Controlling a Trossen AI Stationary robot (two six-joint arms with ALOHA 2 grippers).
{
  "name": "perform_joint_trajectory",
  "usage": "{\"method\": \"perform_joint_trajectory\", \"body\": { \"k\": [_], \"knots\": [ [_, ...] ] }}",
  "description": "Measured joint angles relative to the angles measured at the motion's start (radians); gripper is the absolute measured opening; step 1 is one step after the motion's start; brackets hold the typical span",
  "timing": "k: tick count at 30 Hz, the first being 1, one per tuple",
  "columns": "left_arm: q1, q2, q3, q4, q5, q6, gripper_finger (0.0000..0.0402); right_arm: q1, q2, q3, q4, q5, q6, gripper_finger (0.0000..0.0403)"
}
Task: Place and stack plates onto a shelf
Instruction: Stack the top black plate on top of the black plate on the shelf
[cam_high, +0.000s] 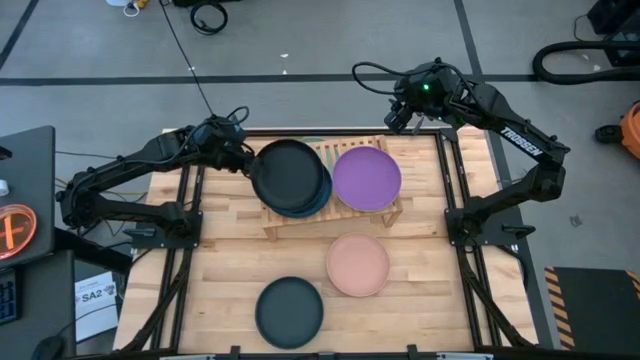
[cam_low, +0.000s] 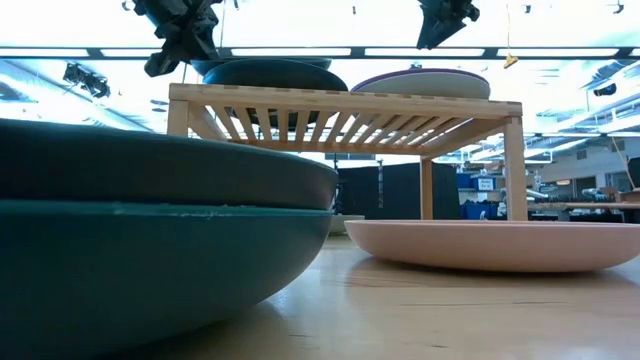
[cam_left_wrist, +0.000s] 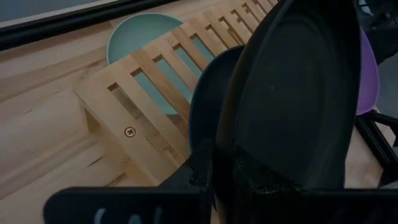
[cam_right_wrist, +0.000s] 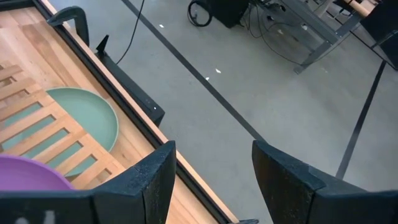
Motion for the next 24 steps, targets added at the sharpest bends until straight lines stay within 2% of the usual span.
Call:
{"method": "perform_joint_trajectory", "body": {
  "k": [13,24],
  "knots": [
    [0.0,0.0,0.0,0.003,-0.001,0.005,0.0099,0.0,0.0,0.0,0.0,0.0,0.0,0.0217],
    [0.0,0.0,0.0,0.002,0.0,0.047,0.0133,0.0,0.0,0.0,0.0,-0.001,0.0,0.0217]
  ]
}}
